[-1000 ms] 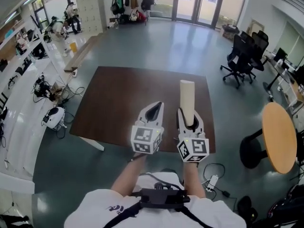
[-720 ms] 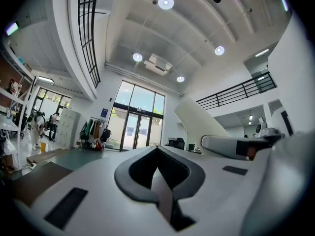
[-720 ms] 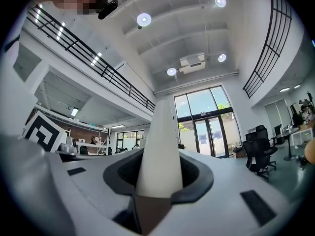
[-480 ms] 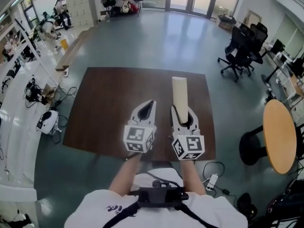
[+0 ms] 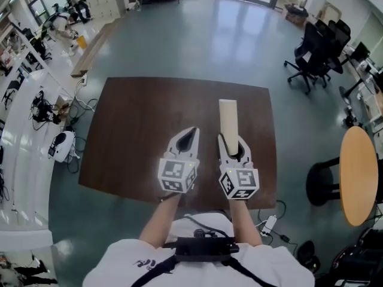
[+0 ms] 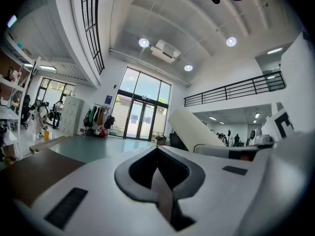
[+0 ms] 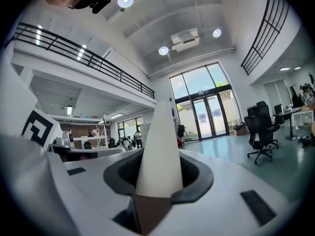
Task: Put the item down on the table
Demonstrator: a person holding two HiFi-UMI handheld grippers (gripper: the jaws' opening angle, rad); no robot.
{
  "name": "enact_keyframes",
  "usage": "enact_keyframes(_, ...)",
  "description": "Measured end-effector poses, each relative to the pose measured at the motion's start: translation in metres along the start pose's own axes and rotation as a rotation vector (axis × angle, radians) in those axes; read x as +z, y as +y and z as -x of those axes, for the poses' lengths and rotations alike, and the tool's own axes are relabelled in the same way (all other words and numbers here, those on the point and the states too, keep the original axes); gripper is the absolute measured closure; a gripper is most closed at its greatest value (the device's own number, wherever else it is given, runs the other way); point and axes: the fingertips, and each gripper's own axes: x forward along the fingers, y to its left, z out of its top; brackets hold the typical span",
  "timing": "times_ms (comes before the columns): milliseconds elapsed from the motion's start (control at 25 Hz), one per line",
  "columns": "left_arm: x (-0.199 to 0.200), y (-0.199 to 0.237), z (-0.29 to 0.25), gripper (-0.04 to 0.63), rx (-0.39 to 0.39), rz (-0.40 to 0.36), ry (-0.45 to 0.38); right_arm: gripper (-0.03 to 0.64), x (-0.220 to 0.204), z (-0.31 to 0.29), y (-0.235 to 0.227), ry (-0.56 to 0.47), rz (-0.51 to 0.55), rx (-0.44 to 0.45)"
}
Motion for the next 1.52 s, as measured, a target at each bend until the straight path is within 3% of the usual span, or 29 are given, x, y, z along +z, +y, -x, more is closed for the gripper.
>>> enact_keyframes(680,-0.081,0.049,-0.053,0.583,0.052,0.094,0.158,0.468,-0.098,-0.052,-0.074,0.213,-0.056,-0.086)
enact_keyframes(1520,-0.153,0.069,-0.08,0.583,0.085,0.1,0.312,0.468,-0.201,-0.064,-0.201,0.463,0.173,0.006)
